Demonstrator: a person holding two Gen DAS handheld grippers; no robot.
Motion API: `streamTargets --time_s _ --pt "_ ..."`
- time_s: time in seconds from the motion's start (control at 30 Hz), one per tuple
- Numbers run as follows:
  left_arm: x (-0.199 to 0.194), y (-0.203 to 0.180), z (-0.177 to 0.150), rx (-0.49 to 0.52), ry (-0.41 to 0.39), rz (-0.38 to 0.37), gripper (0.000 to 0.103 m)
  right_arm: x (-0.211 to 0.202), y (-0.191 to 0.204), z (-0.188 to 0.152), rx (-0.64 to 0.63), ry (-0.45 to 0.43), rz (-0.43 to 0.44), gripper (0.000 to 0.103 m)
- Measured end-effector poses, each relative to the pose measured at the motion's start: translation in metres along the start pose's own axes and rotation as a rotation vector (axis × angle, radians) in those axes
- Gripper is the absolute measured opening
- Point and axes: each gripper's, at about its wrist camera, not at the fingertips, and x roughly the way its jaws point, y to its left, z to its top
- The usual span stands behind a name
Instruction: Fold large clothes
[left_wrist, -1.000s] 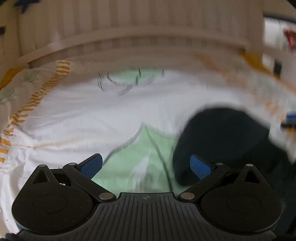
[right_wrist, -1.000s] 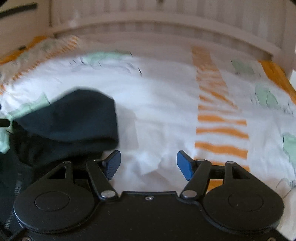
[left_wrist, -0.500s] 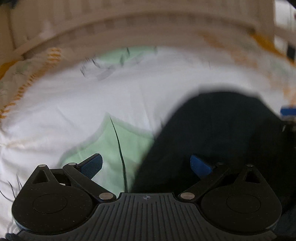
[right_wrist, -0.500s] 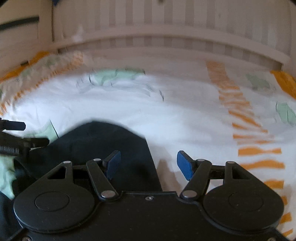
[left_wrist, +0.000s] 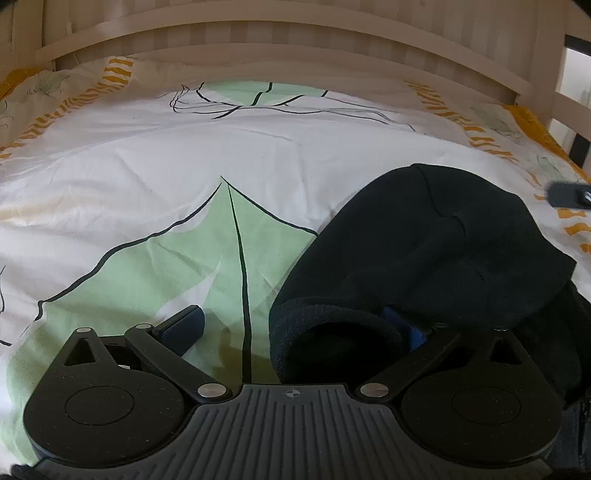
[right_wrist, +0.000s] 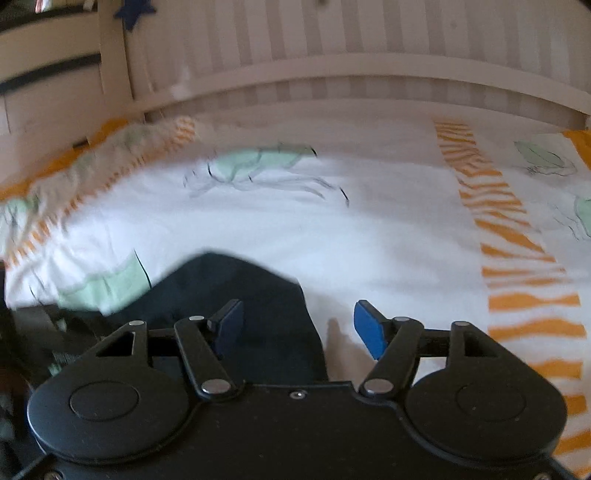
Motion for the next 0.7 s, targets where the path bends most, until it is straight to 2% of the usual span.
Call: streamTargets --time_s 0.13,0.23,0.37,0.43,0.47,0.57,0.67,0.7 --pt "-0.001 -0.001 -0.002 -0.004 -0.005 -0.002 0.103 0.029 0.009 0.009 -0.032 0.037 -0.007 0.070" --pt "-0.001 0.000 -0.002 -0.006 -0.006 -0.004 0.103 0.048 0.008 0.005 -0.009 0.079 -0.005 0.070" --pt "-0.001 0.000 -0.002 -0.007 -0.008 -0.005 0.103 0.059 0.003 0.002 0.039 0.091 0.015 0.067" --pt "-0.002 -0.001 -0.002 -0.003 -0.008 -0.001 0.103 0.062 0.002 0.002 0.046 0.104 0.024 0.045" --pt "-0.002 -0.003 -0.002 0.001 -0.006 0.003 0.103 0.063 0.004 0.003 0.035 0.114 0.009 0.012" --pt "-0.006 -0.007 0.003 0.024 0.005 0.032 0.103 0.046 0.019 0.007 -0.045 0.061 -0.014 0.012" --pt "-0.027 -0.020 0.007 0.095 -0.015 0.122 0.103 0.004 0.037 0.015 -0.111 -0.048 0.002 0.012" --pt "-0.039 -0.024 0.007 0.113 -0.031 0.130 0.103 -0.016 0.046 0.017 -0.160 -0.092 0.013 0.012"
